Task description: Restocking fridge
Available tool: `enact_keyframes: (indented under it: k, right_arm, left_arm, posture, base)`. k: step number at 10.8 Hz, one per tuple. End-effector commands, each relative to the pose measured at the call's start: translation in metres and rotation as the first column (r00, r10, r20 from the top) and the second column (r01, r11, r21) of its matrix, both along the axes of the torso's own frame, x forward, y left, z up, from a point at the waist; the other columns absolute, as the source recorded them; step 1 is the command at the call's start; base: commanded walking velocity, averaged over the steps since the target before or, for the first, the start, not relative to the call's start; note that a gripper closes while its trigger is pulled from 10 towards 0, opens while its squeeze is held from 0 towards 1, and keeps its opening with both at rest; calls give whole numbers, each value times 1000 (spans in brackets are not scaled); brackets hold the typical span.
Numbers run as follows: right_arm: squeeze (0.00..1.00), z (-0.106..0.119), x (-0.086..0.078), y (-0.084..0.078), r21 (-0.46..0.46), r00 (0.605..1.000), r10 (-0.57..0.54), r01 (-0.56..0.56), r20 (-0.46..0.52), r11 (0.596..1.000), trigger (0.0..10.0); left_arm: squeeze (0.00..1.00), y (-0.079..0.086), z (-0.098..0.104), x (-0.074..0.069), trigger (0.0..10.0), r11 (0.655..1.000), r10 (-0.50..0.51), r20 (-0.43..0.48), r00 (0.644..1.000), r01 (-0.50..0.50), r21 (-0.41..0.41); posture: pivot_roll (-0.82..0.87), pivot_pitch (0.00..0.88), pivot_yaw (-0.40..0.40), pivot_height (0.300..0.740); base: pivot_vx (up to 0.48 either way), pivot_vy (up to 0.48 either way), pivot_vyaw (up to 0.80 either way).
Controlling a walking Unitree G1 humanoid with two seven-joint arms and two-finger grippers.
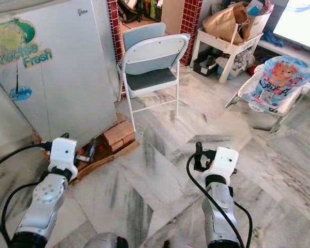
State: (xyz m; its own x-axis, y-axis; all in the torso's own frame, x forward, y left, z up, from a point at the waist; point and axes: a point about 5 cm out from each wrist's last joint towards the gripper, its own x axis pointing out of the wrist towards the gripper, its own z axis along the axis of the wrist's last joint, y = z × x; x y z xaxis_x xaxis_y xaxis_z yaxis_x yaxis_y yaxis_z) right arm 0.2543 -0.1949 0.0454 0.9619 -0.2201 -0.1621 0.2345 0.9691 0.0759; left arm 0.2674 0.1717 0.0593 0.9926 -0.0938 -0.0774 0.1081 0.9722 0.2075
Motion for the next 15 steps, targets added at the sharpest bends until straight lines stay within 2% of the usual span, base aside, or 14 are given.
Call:
enact_keyframes:
  k: [1,3,5,7,9,11,15]
  right_arm:
    - [0,7,8,-1,-8,1000,13,-13,24,1000,10000]
    - [0,15,20,3,-21,998,37,-36,46,999,10000]
    - [0,26,24,8,-93,991,84,-75,99,993,10000]
    - [0,17,21,6,-65,996,60,-56,70,996,10000]
    - [0,17,20,9,-75,994,82,-77,66,994,10000]
    - [0,21,25,6,-81,994,85,-79,74,994,10000]
    - [0,20,27,13,-93,991,117,-110,68,990,10000]
  left_arm:
    - [0,0,2,2,10000,1000,8,12,1000,-8,-1]
    - [0,5,8,9,10000,1000,23,37,999,-23,7]
    - [0,13,7,10,10000,999,43,19,999,-43,32]
    - [0,8,7,10,10000,999,17,21,1000,-17,39]
    - [0,6,9,12,10000,999,24,34,999,-26,34]
    - [0,3,7,8,10000,999,29,30,999,-30,32]
    - [0,11,4,1,10000,998,65,16,998,-65,24]
  posture:
    - [92,28,-10,740]
    - [108,28,-25,740]
    - [110,33,-21,740]
    - [116,36,-22,740]
    - [115,42,-37,740]
    - [120,46,-45,740]
    - [128,62,-54,740]
  base:
    - [0,480,0]
    - [0,480,-488]
    - [0,480,-800]
    - [0,480,-800]
    - [0,480,-800]
    - [0,480,-722]
    - [0,480,-461]
